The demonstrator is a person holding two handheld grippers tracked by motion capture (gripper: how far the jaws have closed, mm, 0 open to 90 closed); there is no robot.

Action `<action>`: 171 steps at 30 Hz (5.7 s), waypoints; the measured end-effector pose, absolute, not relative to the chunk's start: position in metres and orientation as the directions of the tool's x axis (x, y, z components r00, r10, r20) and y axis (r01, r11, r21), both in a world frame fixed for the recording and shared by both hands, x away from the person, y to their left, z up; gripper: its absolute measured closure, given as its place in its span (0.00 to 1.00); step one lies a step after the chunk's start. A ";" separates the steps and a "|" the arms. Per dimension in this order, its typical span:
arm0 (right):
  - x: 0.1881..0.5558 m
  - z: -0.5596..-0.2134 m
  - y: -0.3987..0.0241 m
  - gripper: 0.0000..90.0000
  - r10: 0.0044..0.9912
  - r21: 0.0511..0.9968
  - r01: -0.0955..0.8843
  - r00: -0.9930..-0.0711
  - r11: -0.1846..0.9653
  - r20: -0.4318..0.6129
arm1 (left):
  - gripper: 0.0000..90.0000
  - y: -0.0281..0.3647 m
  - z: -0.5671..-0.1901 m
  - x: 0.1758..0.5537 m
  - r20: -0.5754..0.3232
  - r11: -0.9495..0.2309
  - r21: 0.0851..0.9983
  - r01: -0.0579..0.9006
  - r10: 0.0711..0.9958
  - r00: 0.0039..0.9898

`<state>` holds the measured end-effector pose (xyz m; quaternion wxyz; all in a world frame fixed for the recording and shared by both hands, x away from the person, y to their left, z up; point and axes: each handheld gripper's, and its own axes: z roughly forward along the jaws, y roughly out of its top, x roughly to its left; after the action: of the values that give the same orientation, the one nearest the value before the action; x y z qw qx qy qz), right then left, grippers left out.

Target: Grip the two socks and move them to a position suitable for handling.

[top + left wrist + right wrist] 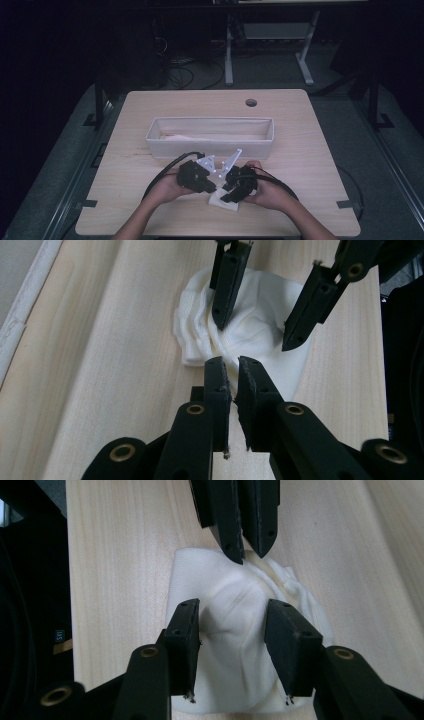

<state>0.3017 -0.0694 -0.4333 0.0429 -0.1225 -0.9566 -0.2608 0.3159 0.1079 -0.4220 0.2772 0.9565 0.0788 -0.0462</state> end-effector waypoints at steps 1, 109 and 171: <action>0.302 -0.434 -0.069 0.61 0.208 0.487 0.251 -0.968 0.837 0.142 | 0.92 0.109 -0.421 0.316 -0.131 -0.833 0.525 0.176 0.126 0.983; 0.312 -0.420 -0.061 0.88 0.250 0.394 0.277 -0.961 0.876 0.120 | 0.52 0.199 -0.414 0.296 -0.035 -0.732 0.618 0.288 0.341 0.940; 0.306 -0.409 -0.060 0.90 0.232 0.412 0.228 -0.972 0.883 0.039 | 0.52 0.209 -0.410 0.298 -0.048 -0.702 0.643 0.306 0.362 0.931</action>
<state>0.3063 -0.0602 -0.4093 -0.0055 -0.1185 -0.9702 -0.2114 0.2977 0.2087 -0.4103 0.3408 0.9216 0.1811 0.0408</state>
